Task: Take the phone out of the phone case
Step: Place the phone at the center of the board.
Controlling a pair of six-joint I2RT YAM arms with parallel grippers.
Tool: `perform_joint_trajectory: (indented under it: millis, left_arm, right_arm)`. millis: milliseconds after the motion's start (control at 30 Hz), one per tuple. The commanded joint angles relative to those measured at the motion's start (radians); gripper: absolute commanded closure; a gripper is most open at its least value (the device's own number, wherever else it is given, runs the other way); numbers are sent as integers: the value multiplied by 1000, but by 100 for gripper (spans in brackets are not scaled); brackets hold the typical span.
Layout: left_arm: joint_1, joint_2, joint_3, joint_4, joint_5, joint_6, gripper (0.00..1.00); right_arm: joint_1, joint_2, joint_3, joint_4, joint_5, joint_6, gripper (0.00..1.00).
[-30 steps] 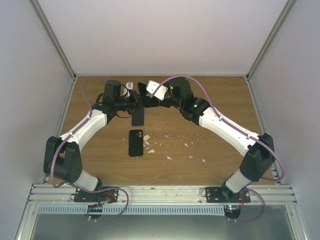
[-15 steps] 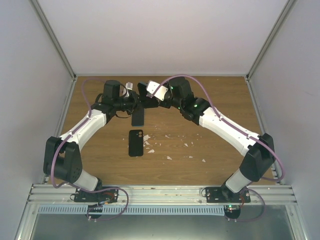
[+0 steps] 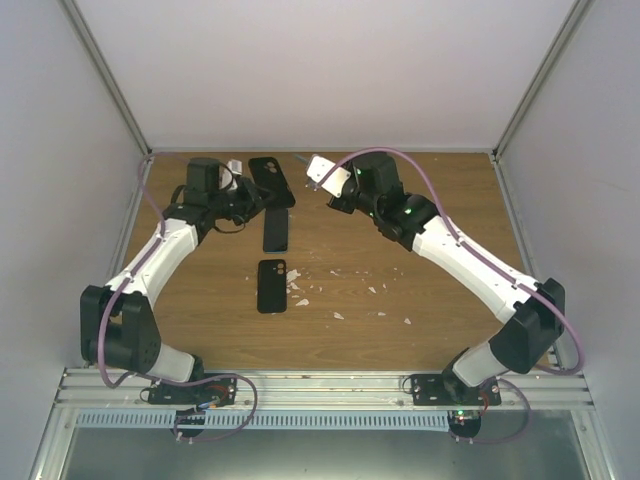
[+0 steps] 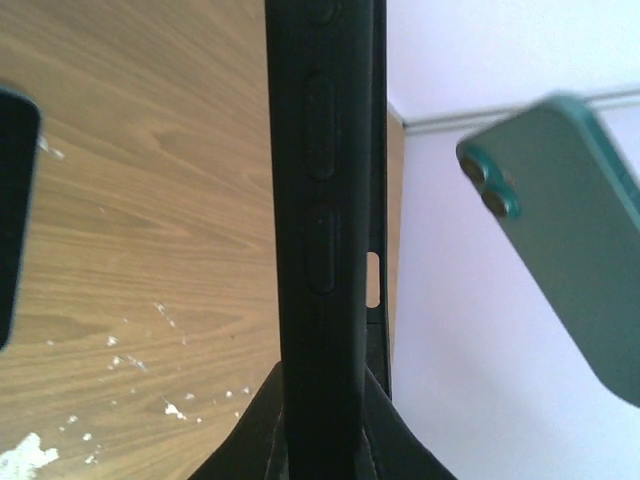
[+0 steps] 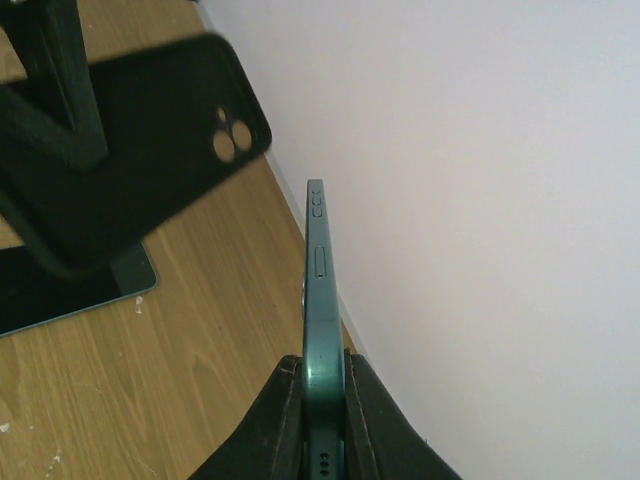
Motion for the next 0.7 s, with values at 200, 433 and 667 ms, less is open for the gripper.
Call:
perform_joint_trajectory:
  millis: [200, 433, 667]
  left_arm:
    - [131, -122, -41, 31, -61, 7, 100]
    - [171, -143, -61, 47, -54, -14, 100]
    - [182, -145, -70, 50, -44, -22, 100]
  right_arm:
    - [22, -76, -104, 61, 74, -38, 99]
    - [68, -50, -224, 121, 190, -63, 100]
    - [107, 29, -279, 217, 298, -95, 100]
